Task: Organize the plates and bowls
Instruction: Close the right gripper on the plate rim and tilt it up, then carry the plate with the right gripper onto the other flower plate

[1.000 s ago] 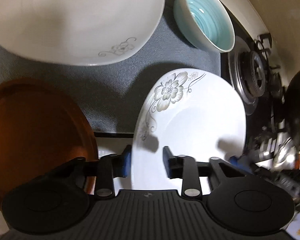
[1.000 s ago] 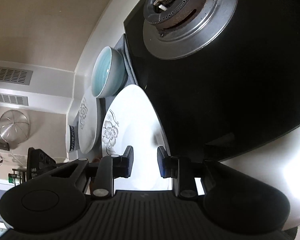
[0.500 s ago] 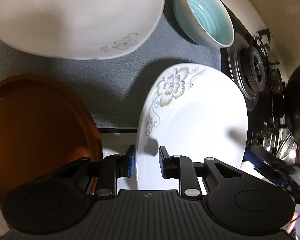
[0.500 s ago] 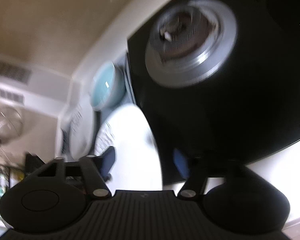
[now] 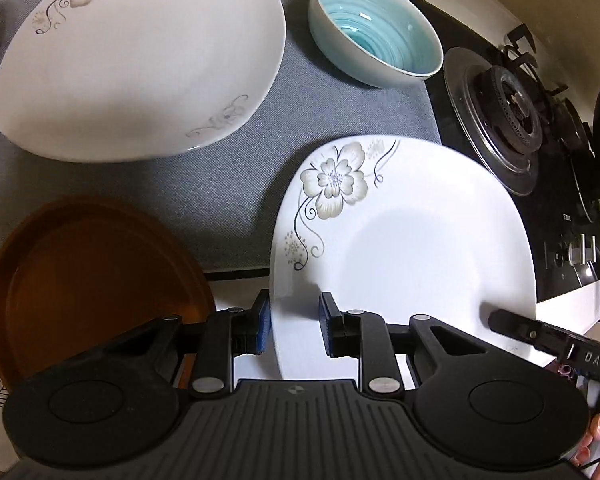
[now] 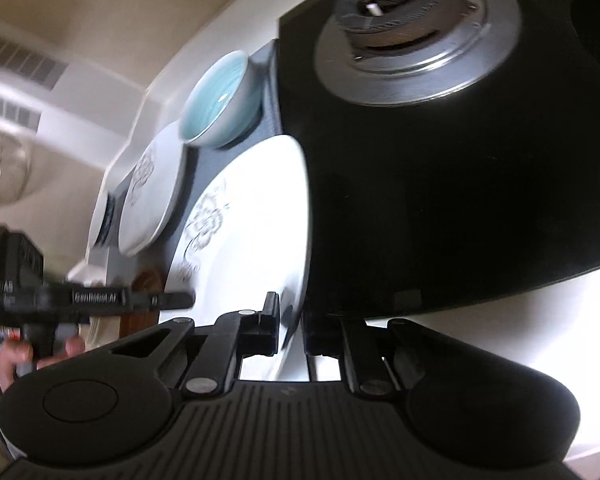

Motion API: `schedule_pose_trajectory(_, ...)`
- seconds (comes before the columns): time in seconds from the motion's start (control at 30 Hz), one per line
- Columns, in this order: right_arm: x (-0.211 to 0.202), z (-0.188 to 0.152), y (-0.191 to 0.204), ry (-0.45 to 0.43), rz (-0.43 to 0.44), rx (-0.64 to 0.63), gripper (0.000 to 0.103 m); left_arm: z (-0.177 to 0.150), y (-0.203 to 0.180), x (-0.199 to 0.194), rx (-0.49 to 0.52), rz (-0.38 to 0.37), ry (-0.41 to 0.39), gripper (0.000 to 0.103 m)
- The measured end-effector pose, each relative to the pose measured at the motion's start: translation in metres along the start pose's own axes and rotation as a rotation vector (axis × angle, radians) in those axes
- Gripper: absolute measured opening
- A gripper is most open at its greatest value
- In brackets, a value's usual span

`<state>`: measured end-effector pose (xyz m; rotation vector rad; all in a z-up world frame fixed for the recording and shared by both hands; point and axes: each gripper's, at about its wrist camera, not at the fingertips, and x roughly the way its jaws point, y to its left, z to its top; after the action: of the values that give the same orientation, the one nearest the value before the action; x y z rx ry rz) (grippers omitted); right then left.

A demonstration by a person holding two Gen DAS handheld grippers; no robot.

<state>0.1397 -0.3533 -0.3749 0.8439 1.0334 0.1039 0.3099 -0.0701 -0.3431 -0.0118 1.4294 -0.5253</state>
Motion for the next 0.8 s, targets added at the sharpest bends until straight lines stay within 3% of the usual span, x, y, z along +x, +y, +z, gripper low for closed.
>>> schedule_pose_trajectory(0.23, -0.009, -0.006, 0.007, -0.034, 0.054, 0.024, 0.017, 0.001, 0.006, -0.005, -0.026, -0.046, 0.005, 0.026)
schedule_pose_trajectory(0.43, -0.026, -0.006, 0.016, -0.069, 0.092, 0.001, 0.019, -0.005, 0.017, -0.018, -0.075, -0.128, 0.01, 0.026)
schedule_pose_trajectory(0.8, -0.017, -0.003, 0.048, -0.062, 0.134, 0.012, 0.019, -0.009, 0.048, -0.062, -0.145, -0.159, -0.053, 0.026)
